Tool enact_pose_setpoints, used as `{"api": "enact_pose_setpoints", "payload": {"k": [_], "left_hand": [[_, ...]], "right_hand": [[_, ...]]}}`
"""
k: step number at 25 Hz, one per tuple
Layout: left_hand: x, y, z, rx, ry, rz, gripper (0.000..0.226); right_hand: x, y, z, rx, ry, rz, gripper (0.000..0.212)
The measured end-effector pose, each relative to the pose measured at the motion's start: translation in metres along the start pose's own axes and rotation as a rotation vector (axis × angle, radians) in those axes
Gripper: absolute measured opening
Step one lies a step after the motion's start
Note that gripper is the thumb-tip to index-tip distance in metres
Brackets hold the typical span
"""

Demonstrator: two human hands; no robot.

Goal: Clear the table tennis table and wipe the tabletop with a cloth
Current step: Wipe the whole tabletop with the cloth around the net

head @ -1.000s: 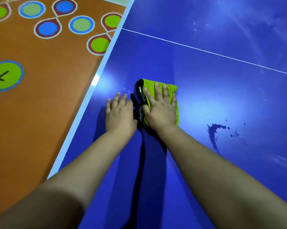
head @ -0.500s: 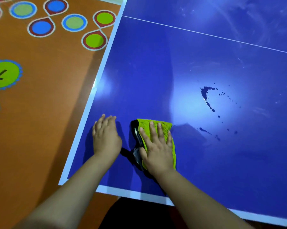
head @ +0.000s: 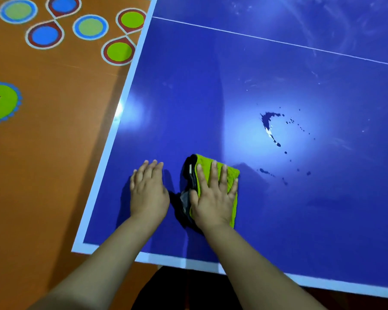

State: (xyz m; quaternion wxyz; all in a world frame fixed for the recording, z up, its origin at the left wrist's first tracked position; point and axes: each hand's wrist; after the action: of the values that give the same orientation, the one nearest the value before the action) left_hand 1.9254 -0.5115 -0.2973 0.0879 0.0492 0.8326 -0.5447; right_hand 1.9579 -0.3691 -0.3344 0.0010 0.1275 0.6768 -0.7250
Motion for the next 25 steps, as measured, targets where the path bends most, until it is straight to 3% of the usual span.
{"api": "enact_pose_setpoints", "payload": {"k": [3,6,15,18,22,25], "left_hand": [[0.033,0.007,-0.024,0.002,0.022,-0.022,0.055],[0.076,0.014,-0.056,0.015,0.043,-0.018,0.060],[0.194,0.029,-0.120,0.195,0.031,0.083,0.099],[0.204,0.037,-0.127,0.197,0.006,0.151,0.107],[0.207,0.047,-0.122,0.219,-0.003,0.269,0.112],[0.210,0.049,-0.121,0.224,-0.023,0.307,0.115]], "right_hand": [[0.079,-0.017,-0.012,0.017,0.009,0.083,0.064],[0.157,-0.034,-0.025,0.033,-0.012,0.057,0.064],[0.372,-0.065,-0.039,0.027,-0.167,-0.019,0.063],[0.433,-0.076,-0.037,0.041,-0.199,-0.031,0.064],[0.504,-0.091,-0.037,0.046,-0.256,0.006,0.081],[0.534,-0.098,-0.038,0.058,-0.269,0.004,0.069]]}}
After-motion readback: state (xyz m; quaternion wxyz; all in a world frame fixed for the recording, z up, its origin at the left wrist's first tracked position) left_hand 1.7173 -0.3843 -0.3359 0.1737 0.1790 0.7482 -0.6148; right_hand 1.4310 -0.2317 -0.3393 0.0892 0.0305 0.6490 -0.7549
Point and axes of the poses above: each hand's wrist, its own x-axis towards the middle knuckle, its own y-axis out of the palm, z = x × y
